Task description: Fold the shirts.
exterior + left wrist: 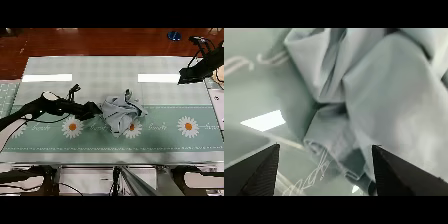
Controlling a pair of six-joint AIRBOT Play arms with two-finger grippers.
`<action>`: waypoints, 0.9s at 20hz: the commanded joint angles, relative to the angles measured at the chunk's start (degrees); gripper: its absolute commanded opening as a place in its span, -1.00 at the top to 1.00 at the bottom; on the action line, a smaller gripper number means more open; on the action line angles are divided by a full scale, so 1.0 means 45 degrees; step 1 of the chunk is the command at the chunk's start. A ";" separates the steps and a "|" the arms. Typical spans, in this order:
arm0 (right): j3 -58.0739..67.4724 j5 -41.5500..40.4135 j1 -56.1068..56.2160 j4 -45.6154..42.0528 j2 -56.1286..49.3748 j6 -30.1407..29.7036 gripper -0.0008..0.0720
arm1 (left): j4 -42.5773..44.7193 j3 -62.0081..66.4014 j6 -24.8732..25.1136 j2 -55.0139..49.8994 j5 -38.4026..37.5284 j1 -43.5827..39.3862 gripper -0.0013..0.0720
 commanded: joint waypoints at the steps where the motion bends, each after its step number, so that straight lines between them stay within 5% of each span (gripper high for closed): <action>1: 0.0000 0.0005 0.0005 0.0000 0.0010 0.0000 0.15 | 0.0126 0.1083 -0.0199 -0.0967 -0.0034 -0.0389 -0.98; 4: 0.0000 0.0049 0.0005 0.0005 0.0010 0.0005 0.15 | 0.0923 0.1943 -0.0403 -0.1967 -0.1375 -0.0510 -0.46; 9: 0.0000 0.0141 0.0005 0.0675 0.0010 -0.0005 0.13 | 0.1277 0.2642 -0.0481 -0.2569 -0.1928 -0.0690 -0.05; 11: 0.0000 0.0384 0.0005 0.1248 0.0005 -0.0175 -0.19 | 0.1428 0.2657 -0.0389 -0.2657 -0.1914 -0.0665 0.19; 13: -0.0005 0.0340 0.0005 0.1472 0.0005 -0.0330 -0.25 | 0.1477 0.2657 -0.0374 -0.2686 -0.1899 -0.0646 0.32; 14: -0.0005 0.0306 0.0005 0.1467 0.0005 -0.0374 -0.26 | 0.1559 0.2657 -0.0379 -0.2681 -0.1909 -0.0612 0.46; 15: -0.0005 0.0282 0.0000 0.1413 0.0000 -0.0447 -0.28 | 0.1608 0.2657 -0.0282 -0.2681 -0.1982 -0.0549 0.82; 18: -0.0005 0.0209 0.0000 0.1307 -0.0102 -0.0549 -0.28 | 0.0593 0.2730 0.0986 -0.2681 -0.2613 -0.0505 0.90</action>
